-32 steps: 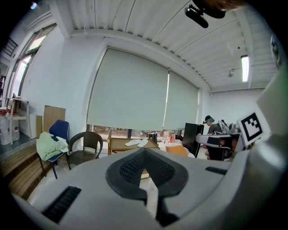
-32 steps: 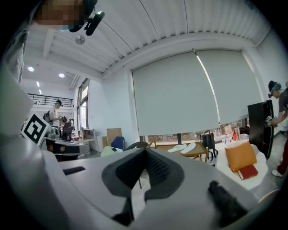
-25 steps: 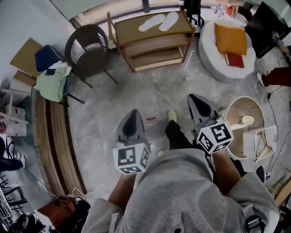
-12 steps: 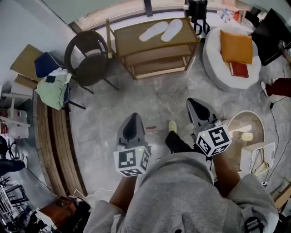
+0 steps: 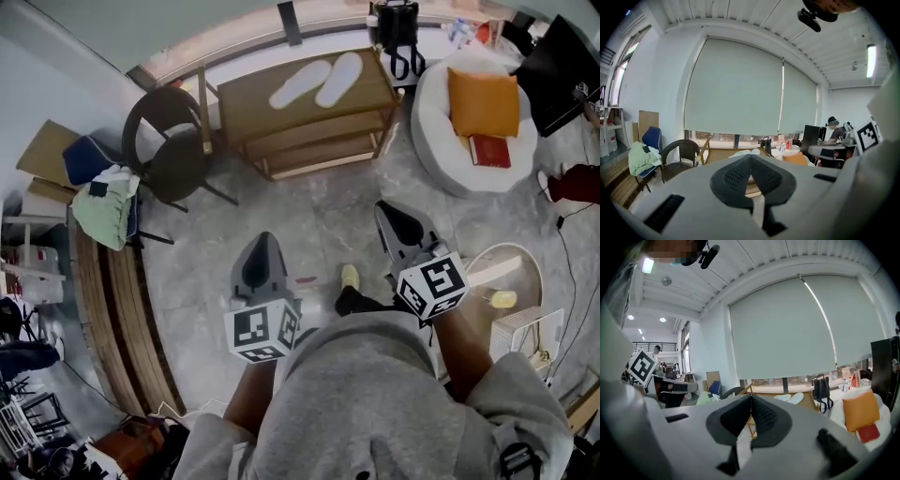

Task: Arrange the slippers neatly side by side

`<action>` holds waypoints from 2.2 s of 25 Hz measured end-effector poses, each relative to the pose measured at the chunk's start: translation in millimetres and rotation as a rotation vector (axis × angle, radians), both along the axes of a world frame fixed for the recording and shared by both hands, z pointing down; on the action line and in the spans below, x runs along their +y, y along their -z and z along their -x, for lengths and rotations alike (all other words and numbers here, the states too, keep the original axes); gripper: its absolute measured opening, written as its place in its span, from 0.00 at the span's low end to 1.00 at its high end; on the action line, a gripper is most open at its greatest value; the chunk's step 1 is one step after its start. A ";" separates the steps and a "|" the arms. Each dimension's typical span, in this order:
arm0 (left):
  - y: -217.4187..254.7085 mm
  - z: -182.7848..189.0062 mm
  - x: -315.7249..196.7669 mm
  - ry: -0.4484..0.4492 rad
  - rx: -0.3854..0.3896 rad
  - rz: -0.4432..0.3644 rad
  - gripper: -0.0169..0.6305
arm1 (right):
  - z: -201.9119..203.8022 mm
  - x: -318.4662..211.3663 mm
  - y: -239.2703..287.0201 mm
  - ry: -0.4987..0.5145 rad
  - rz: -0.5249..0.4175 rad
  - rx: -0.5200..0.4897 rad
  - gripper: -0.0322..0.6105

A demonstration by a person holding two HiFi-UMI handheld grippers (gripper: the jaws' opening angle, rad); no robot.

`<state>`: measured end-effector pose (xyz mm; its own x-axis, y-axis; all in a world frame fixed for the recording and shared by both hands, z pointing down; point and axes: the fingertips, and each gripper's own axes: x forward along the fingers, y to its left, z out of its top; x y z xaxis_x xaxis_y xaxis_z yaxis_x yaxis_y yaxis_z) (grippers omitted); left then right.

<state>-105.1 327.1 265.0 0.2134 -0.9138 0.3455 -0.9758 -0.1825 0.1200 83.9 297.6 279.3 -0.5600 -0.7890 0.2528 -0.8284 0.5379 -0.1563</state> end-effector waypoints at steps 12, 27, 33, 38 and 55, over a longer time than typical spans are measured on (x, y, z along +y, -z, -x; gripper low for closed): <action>1.0 -30.0 -35.6 0.003 -0.021 -0.001 0.05 | -25.5 -40.6 -4.0 0.008 0.001 -0.035 0.09; -2.2 -17.7 -93.2 -0.001 0.007 -0.039 0.05 | -15.6 -93.2 -11.2 -0.005 0.001 -0.002 0.09; -13.3 -11.7 -155.0 -0.017 0.023 -0.037 0.05 | -11.9 -147.1 -19.3 -0.022 0.009 0.016 0.09; -14.4 0.1 -214.0 -0.023 0.026 -0.030 0.05 | -2.4 -202.7 -25.8 -0.039 0.034 0.042 0.09; -15.7 42.4 -366.8 -0.087 0.030 -0.015 0.05 | 35.0 -348.8 -28.3 -0.112 0.065 0.083 0.09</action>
<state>-147.5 -39.7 280.7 0.3022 -0.8965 0.3239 -0.9523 -0.2686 0.1450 48.9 -51.1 307.6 -0.4445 -0.8258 0.3471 -0.8941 0.4325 -0.1159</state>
